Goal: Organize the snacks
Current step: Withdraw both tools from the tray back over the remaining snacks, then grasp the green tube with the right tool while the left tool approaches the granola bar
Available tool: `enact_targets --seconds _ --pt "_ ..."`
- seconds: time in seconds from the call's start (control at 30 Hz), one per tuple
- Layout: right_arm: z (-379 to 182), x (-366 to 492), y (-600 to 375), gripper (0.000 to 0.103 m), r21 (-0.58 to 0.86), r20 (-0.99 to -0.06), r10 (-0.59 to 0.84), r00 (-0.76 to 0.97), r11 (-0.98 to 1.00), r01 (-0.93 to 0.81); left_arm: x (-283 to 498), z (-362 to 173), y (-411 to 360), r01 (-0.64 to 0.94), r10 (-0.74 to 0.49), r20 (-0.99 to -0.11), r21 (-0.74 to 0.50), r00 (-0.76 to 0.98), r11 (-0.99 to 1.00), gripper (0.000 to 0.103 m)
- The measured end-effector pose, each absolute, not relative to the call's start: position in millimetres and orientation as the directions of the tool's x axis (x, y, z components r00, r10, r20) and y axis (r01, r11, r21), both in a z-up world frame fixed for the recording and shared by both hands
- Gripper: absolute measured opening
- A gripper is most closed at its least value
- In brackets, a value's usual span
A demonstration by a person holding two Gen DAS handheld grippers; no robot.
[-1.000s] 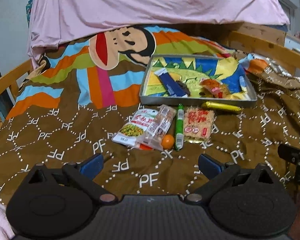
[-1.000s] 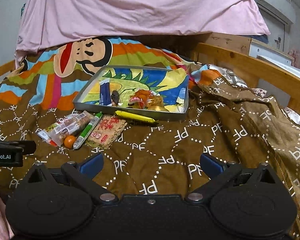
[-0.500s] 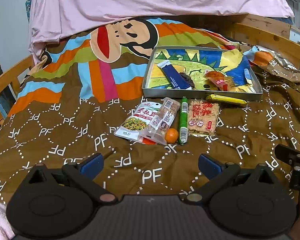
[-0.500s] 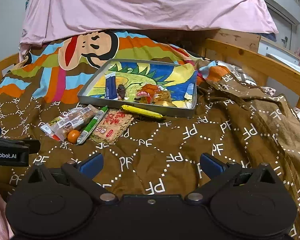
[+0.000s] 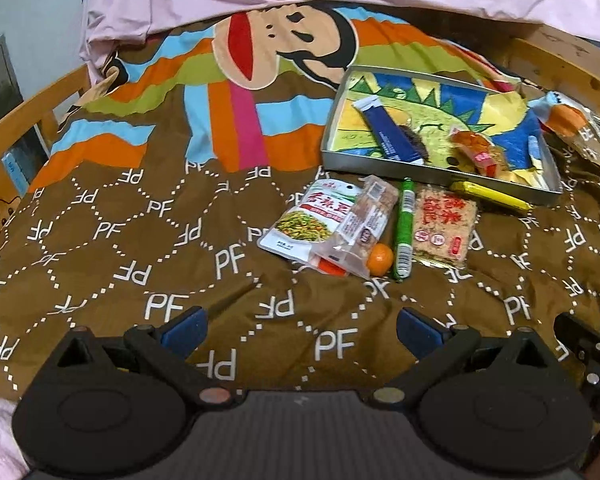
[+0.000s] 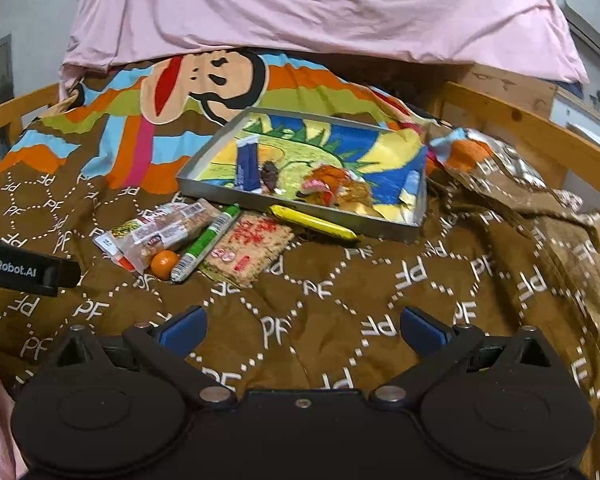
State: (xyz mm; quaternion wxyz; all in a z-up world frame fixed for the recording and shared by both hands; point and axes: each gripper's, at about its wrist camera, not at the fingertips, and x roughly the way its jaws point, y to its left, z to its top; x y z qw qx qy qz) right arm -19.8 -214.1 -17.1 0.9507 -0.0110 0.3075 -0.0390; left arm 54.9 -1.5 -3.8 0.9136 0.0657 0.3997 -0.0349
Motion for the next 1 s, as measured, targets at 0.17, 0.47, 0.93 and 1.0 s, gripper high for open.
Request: enact_targets --seconds 0.17,0.47,0.93,1.0 --pt "-15.5 -5.5 -208.5 0.102 -0.051 -0.568 -0.052 0.821 0.998 0.028 65.7 0.3 1.1 0.115 0.009 -0.731 0.119 0.682 0.986 0.103" --pt "-19.8 19.9 -192.7 0.102 -0.086 -0.565 -0.011 0.825 0.995 -0.046 104.5 8.0 9.5 0.151 0.013 -0.741 0.154 0.672 0.976 0.103" --pt "-53.5 82.3 -169.9 0.102 -0.145 -0.573 -0.009 0.82 0.985 -0.091 182.8 -19.3 -11.0 0.251 -0.033 -0.825 0.134 0.564 0.959 0.103" --pt "-61.0 92.6 -166.1 0.102 -0.158 -0.578 -0.02 0.815 0.983 -0.089 193.2 -26.4 -13.8 0.258 -0.03 -0.832 0.137 0.553 0.956 0.103"
